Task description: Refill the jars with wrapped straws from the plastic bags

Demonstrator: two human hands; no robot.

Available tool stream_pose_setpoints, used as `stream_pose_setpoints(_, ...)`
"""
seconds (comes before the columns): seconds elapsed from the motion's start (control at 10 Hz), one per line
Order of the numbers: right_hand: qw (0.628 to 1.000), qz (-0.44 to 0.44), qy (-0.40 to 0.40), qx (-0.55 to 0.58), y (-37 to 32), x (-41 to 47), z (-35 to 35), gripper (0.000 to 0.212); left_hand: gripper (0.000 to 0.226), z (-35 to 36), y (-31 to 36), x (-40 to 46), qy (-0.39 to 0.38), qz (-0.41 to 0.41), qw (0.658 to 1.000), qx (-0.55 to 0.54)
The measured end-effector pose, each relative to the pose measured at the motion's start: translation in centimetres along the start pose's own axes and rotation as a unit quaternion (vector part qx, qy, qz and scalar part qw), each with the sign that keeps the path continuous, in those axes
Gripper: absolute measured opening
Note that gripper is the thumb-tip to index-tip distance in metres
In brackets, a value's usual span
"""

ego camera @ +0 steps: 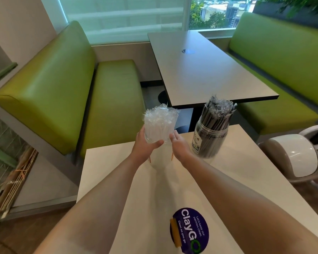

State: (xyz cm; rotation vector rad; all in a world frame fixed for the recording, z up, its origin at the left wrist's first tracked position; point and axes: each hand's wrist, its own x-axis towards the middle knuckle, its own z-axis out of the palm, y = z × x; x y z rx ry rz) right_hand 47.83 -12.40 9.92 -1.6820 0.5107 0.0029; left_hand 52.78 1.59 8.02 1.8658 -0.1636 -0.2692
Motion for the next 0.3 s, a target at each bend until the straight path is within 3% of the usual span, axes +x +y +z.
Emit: stream_pose_setpoints(0.3, 0.999, 0.011, 0.048, -0.018, -1.1, -2.6, -1.0, 0.045, 0.125, -0.2, -0.7, 0.9, -0.007, -0.002, 0.995, 0.102)
